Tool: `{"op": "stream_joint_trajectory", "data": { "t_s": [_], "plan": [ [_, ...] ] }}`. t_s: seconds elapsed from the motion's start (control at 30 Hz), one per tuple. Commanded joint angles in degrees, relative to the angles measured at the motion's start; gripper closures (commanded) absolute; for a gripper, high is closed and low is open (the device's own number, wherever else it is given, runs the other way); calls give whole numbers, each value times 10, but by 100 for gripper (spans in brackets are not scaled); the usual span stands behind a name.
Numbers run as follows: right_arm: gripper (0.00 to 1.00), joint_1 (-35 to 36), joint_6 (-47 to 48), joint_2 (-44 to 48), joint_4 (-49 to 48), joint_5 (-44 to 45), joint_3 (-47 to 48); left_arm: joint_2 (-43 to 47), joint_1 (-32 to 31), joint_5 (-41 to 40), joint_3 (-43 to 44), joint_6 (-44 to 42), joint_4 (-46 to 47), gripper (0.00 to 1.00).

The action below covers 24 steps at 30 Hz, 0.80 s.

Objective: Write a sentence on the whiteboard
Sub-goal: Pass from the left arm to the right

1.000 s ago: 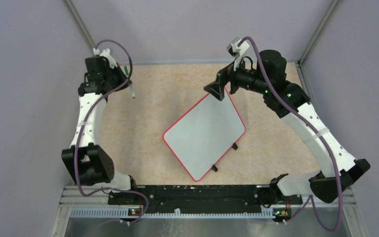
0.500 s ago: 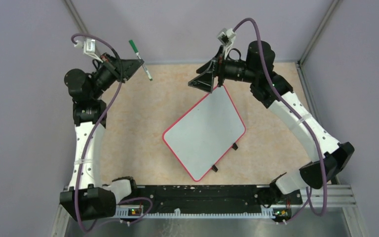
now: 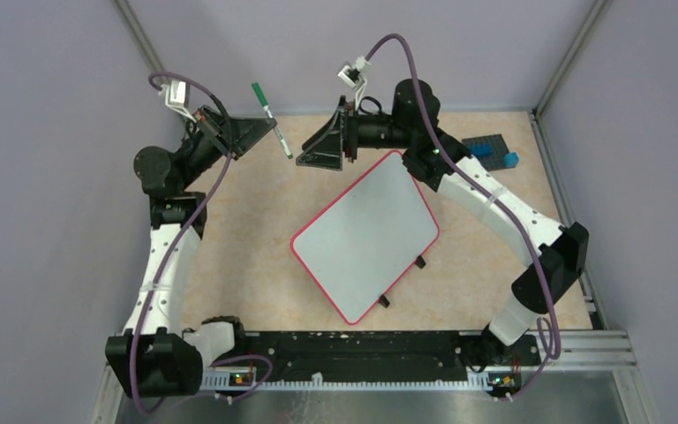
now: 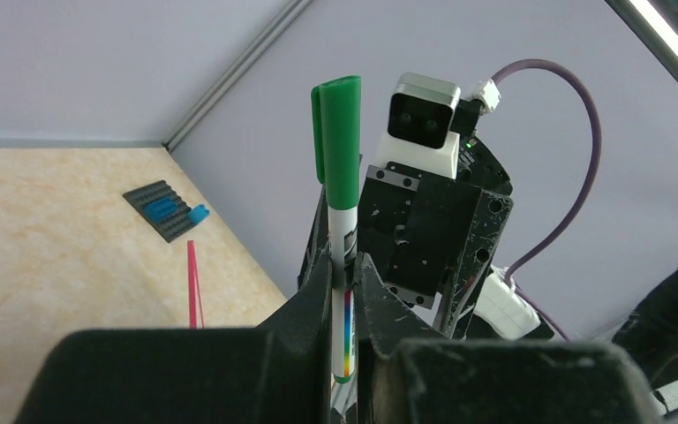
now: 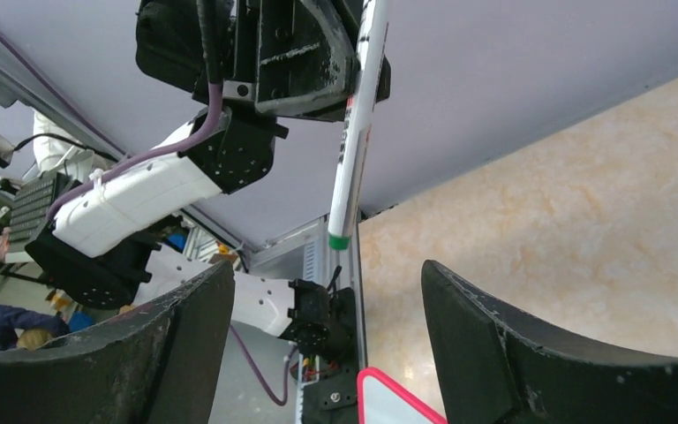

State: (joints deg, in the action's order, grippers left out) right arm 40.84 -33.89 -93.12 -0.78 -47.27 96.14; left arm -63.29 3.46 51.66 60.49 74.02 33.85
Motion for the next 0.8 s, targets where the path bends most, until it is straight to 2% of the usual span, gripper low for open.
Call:
{"op": "stream_joint_trajectory", "data": {
  "t_s": [0.0, 0.33, 0.4, 0.63, 0.67, 0.73, 0.77],
  "plan": [
    [27, 18, -7, -16, -18, 19, 60, 16, -16, 6, -12, 32, 59, 100],
    [43, 43, -12, -51, -24, 19, 80, 22, -31, 0, -46, 50, 85, 100],
    [50, 44, -13, -58, -24, 19, 84, 24, -32, -1, -52, 53, 93, 100],
    [97, 44, -2, -52, -11, 24, 81, 28, -32, 5, -56, 48, 95, 100],
    [100, 44, 3, -50, -6, 26, 79, 26, -32, 8, -56, 45, 91, 100],
    [100, 44, 18, -41, 5, 28, 74, 28, -32, 14, -54, 33, 76, 99],
    [100, 43, 26, -37, 14, 27, 72, 28, -32, 20, -50, 24, 53, 88]
  ]
}}
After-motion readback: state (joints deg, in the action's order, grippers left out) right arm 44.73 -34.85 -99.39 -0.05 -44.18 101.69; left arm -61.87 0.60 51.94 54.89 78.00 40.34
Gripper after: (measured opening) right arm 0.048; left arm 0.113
